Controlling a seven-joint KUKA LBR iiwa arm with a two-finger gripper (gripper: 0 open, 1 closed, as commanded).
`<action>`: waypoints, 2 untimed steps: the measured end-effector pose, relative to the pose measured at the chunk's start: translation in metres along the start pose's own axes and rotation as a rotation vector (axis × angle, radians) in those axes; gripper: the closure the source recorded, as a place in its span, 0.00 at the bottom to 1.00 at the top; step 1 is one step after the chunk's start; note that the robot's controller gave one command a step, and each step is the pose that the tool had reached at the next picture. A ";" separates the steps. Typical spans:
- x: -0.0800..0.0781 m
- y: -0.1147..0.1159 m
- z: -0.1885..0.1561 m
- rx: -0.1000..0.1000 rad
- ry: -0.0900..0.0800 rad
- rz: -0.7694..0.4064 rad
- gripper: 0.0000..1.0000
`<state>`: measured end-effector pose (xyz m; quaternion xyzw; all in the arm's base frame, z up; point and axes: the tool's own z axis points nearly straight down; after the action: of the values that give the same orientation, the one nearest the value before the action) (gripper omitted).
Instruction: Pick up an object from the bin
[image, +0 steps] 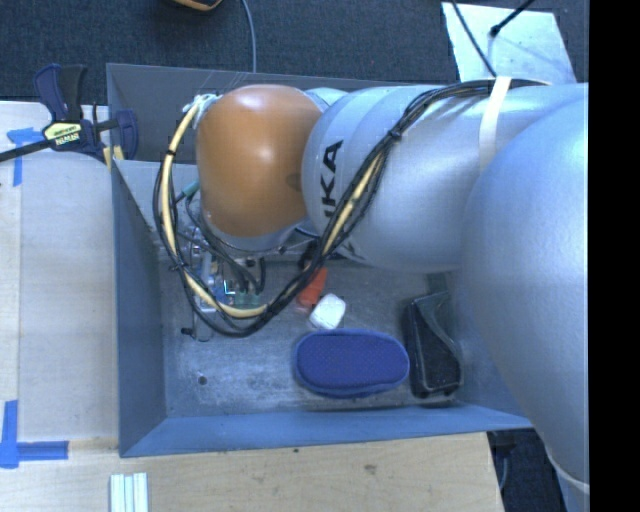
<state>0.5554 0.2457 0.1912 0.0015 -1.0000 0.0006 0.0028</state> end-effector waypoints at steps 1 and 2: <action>-0.038 -0.029 0.051 0.002 -0.003 -0.032 0.00; -0.049 -0.085 0.120 0.000 -0.014 -0.289 0.00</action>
Offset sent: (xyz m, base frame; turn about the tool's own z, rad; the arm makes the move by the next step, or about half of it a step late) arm 0.0363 -0.0252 -0.0476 -0.0341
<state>0.6038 0.1608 0.0709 0.1454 -0.9894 0.0001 -0.0039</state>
